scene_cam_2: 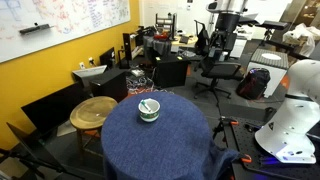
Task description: Place the marker in the mug on the table
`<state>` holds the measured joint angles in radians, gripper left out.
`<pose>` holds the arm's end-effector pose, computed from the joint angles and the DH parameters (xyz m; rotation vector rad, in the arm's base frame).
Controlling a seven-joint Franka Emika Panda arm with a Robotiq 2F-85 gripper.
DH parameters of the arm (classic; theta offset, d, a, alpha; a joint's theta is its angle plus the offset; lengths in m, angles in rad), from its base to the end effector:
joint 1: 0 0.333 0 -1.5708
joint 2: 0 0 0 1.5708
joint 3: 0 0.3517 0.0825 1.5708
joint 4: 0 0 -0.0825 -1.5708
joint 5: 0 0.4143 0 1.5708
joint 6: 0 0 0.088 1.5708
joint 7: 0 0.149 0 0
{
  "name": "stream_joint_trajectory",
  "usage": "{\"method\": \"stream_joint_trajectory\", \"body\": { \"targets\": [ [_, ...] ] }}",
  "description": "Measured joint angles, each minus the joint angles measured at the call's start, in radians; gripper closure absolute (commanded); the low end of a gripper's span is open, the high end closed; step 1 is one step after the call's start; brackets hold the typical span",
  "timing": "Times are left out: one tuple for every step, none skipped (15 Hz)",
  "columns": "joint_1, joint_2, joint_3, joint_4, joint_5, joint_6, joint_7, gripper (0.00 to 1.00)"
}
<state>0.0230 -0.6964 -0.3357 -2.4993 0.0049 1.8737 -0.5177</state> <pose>0.3448 -0.1170 0.4848 -2.9223 -0.4018 -0.1773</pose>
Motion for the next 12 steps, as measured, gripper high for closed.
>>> {"method": "stream_joint_trajectory", "body": {
  "targets": [
    [0.0, 0.0, 0.0, 0.0, 0.0, 0.0, 0.0, 0.0],
    [0.0, 0.0, 0.0, 0.0, 0.0, 0.0, 0.0, 0.0],
    [0.0, 0.0, 0.0, 0.0, 0.0, 0.0, 0.0, 0.0],
    [0.0, 0.0, 0.0, 0.0, 0.0, 0.0, 0.0, 0.0],
    [0.0, 0.0, 0.0, 0.0, 0.0, 0.0, 0.0, 0.0],
    [0.0, 0.0, 0.0, 0.0, 0.0, 0.0, 0.0, 0.0],
    [0.0, 0.0, 0.0, 0.0, 0.0, 0.0, 0.0, 0.0],
    [-0.001, 0.0, 0.001, 0.0, 0.0, 0.0, 0.0, 0.0],
    [-0.002, 0.0, 0.002, -0.001, 0.0, 0.01, 0.0, 0.0],
    [-0.003, 0.001, 0.003, -0.002, 0.0, 0.03, 0.0, 0.0],
    [-0.004, 0.004, 0.003, -0.003, 0.0, 0.057, 0.0, 0.0],
    [-0.004, 0.008, 0.003, -0.006, 0.0, 0.093, 0.001, 0.0]
  ]
}}
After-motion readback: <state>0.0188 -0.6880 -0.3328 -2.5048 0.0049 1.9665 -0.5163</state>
